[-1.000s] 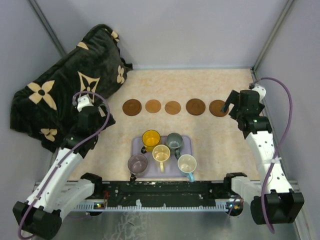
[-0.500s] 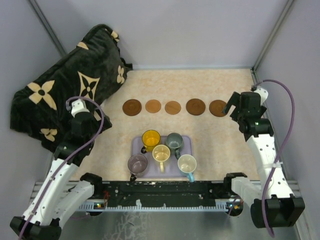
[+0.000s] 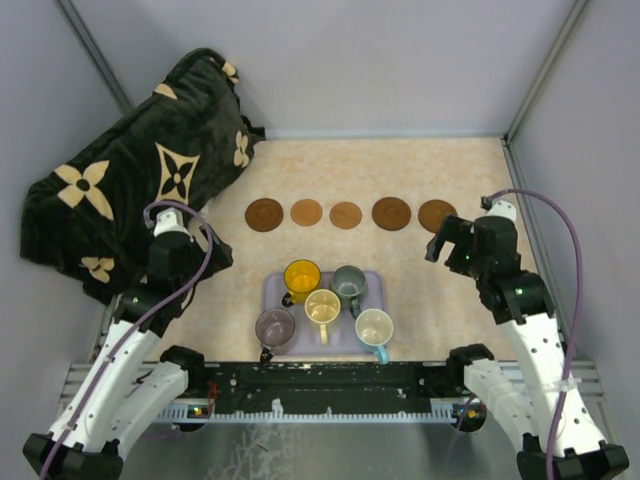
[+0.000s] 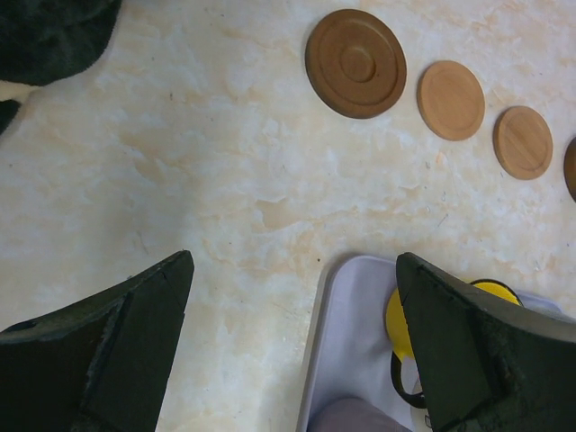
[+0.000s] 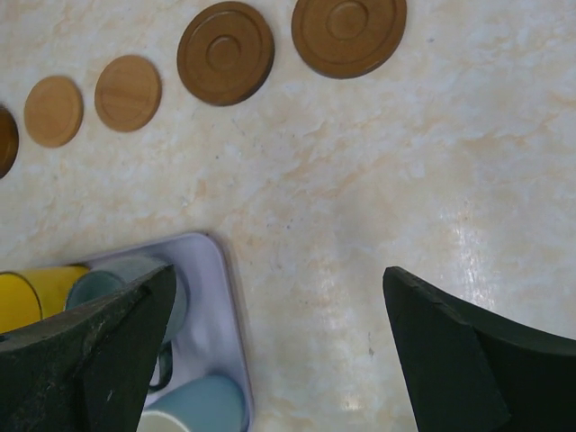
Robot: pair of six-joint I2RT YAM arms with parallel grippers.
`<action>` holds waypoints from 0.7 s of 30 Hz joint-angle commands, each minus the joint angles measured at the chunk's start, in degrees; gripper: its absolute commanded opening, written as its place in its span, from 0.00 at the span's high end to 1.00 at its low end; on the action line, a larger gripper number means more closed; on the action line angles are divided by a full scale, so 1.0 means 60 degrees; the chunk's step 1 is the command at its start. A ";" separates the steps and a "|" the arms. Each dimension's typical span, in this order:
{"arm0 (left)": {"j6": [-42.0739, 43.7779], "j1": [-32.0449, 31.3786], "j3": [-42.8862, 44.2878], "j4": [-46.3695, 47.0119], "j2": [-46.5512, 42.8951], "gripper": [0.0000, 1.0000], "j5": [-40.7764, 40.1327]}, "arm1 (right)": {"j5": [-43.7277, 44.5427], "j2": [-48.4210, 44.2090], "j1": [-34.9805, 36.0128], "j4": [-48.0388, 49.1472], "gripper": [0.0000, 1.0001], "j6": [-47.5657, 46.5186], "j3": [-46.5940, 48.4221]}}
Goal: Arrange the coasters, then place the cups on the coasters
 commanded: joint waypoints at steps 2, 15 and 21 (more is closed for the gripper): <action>-0.0108 0.0037 -0.0072 0.0113 -0.0254 0.00 0.0717 | -0.0514 -0.1164 0.0261 -0.1604 0.03 0.0035 0.0397; -0.0207 0.0037 -0.0066 -0.0078 -0.0531 0.00 0.0955 | -0.2194 -0.2772 0.0251 -0.4121 0.14 0.0385 0.0785; -0.0183 0.0024 -0.0170 0.0076 -0.0342 0.00 0.1261 | -0.2312 -0.2417 0.0253 -0.3058 0.14 0.0419 0.0567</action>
